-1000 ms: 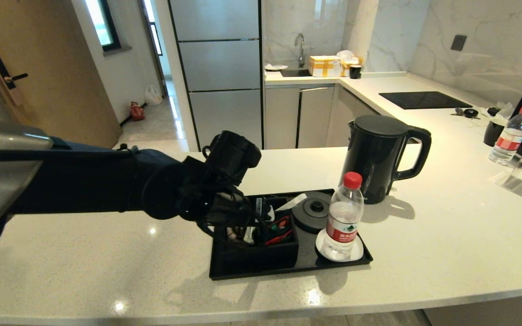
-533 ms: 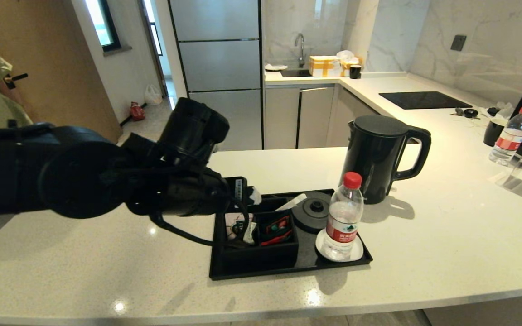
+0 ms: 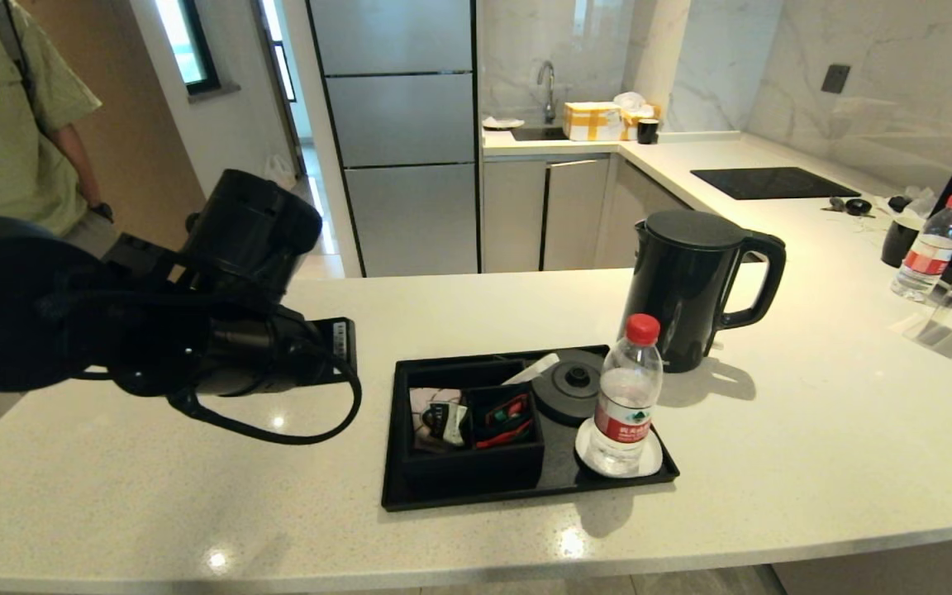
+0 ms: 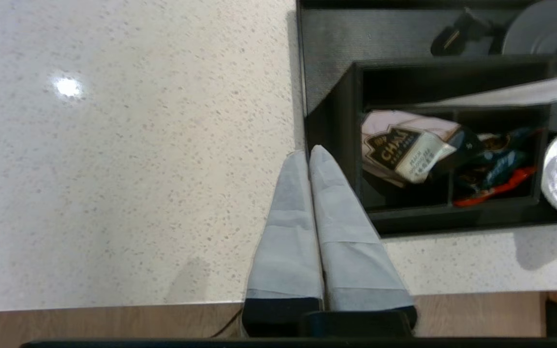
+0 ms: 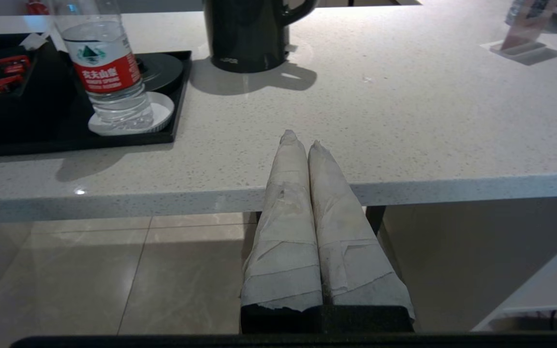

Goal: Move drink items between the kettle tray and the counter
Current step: Return the kettle to its original position

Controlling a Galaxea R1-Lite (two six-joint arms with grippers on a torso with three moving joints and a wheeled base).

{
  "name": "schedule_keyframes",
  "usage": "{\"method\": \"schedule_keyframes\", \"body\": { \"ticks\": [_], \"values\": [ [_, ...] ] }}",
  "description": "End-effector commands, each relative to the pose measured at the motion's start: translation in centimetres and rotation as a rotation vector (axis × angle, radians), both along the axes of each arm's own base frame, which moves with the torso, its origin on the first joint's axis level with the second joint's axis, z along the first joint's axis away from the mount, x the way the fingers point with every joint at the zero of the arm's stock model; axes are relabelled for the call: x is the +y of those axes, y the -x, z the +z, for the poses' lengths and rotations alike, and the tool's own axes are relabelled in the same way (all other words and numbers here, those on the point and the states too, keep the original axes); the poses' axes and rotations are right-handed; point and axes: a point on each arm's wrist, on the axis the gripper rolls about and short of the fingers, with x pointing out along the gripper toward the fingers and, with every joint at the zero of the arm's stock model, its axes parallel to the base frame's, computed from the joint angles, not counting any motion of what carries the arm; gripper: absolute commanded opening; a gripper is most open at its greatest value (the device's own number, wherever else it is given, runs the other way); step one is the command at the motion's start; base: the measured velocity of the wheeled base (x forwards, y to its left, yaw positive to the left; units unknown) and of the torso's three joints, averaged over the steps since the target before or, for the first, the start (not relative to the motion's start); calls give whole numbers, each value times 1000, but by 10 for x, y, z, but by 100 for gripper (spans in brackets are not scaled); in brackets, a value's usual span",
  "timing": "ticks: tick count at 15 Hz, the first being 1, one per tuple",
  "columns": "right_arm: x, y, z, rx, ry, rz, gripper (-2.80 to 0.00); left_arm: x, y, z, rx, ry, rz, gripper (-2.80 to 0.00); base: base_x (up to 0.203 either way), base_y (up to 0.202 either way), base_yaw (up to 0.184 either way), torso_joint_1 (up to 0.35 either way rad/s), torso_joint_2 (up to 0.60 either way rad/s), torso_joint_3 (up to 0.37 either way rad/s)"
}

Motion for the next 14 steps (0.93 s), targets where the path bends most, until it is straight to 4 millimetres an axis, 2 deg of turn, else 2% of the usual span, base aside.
{"method": "schedule_keyframes", "body": {
  "ticks": [1, 8, 10, 12, 14],
  "values": [
    [0, 0, 0, 1, 1, 0, -280, 8, -3, -1, 7, 2, 37, -280, 0, 0, 0, 0, 0, 0],
    [0, 0, 0, 1, 1, 0, -280, 12, 0, -5, 43, 12, 75, -280, 0, 0, 0, 0, 0, 0],
    [0, 0, 0, 1, 1, 0, -280, 18, -3, -6, 69, 5, 145, -280, 0, 0, 0, 0, 0, 0],
    [0, 0, 0, 1, 1, 0, -280, 33, 1, -3, 122, 2, 272, -280, 0, 0, 0, 0, 0, 0],
    [0, 0, 0, 1, 1, 0, -280, 64, 22, 11, 173, 50, 447, -280, 0, 0, 0, 0, 0, 0]
  ]
}}
